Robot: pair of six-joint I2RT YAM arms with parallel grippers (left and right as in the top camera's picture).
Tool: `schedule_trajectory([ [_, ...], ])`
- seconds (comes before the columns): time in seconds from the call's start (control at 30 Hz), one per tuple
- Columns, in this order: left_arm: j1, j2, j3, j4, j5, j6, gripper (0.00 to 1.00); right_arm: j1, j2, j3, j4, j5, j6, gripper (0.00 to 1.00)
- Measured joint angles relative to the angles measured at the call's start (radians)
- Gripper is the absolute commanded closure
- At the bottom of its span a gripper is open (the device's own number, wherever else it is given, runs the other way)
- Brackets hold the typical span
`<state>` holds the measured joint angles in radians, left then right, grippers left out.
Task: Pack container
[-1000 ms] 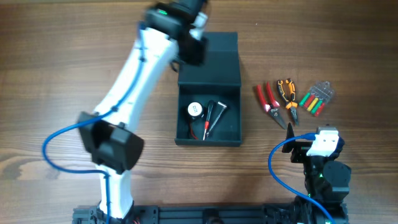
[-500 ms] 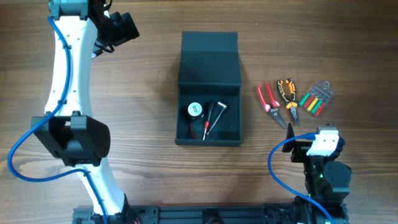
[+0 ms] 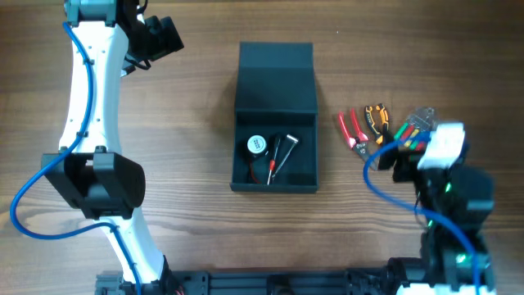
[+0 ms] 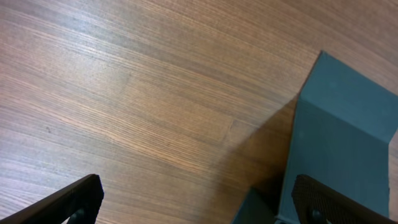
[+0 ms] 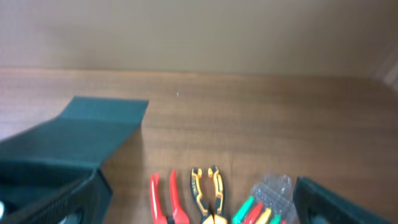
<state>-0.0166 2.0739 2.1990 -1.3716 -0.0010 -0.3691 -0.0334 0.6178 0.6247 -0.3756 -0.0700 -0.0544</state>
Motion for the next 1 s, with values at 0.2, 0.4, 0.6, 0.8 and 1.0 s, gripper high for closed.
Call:
schedule_trajectory([
  [0.2,0.000,0.000,0.000,-0.002,0.002,0.000,0.00,0.000,0.606,0.734,-0.507,-0.049,-0.046,0.00],
  [0.4,0.000,0.000,0.000,-0.001,0.003,0.000,0.00,0.000,0.712,0.838,-0.547,-0.057,-0.045,0.00],
  [0.6,0.000,0.000,0.000,-0.002,0.002,0.000,0.00,0.000,0.830,0.851,-0.716,-0.072,-0.061,0.00],
  [0.8,0.000,0.000,0.000,-0.002,0.002,0.000,0.00,0.000,1.041,0.852,-0.774,-0.072,-0.086,0.00],
  [1.0,0.000,0.000,0.000,-0.002,0.003,0.000,0.00,-0.017,1.067,0.852,-0.709,-0.044,-0.071,0.00],
])
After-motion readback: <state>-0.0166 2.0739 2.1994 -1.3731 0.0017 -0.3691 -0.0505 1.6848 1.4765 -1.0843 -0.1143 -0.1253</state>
